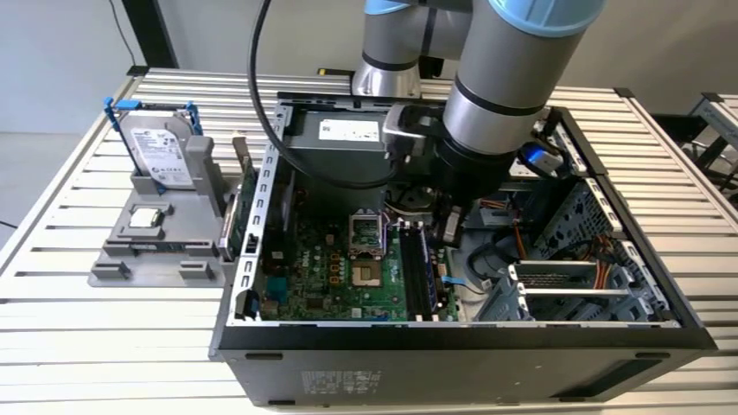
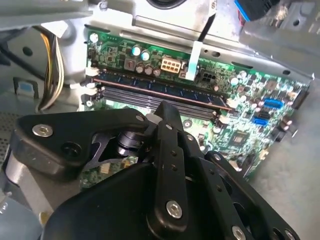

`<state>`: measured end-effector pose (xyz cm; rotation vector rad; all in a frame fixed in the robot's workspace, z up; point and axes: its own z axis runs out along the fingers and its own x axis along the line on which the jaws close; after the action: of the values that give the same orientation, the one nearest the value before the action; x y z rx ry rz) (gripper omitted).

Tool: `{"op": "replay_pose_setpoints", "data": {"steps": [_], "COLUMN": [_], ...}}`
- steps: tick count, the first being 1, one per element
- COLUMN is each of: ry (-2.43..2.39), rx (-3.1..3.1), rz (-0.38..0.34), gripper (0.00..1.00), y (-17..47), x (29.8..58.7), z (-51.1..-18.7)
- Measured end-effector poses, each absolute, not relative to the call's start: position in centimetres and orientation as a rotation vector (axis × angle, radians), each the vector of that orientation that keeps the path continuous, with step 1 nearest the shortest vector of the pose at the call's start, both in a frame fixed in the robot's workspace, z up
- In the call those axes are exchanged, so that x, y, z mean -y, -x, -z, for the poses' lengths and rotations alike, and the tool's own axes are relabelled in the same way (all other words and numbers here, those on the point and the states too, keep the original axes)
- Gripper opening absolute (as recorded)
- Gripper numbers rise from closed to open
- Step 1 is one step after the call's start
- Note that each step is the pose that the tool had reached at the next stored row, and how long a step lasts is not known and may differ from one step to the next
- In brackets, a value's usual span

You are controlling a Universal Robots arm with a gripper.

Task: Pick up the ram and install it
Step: 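Press down the ram until it locks into place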

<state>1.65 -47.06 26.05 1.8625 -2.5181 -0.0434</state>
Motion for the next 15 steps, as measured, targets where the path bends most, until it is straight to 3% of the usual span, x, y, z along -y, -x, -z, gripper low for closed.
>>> {"op": "replay_pose_setpoints", "data": {"steps": [15], "ry": [-2.164], "rx": [2.276], "rz": [0.027], "gripper": [0.00], "y": [-1.59], "x": [47.06], "z": [-25.09]}}
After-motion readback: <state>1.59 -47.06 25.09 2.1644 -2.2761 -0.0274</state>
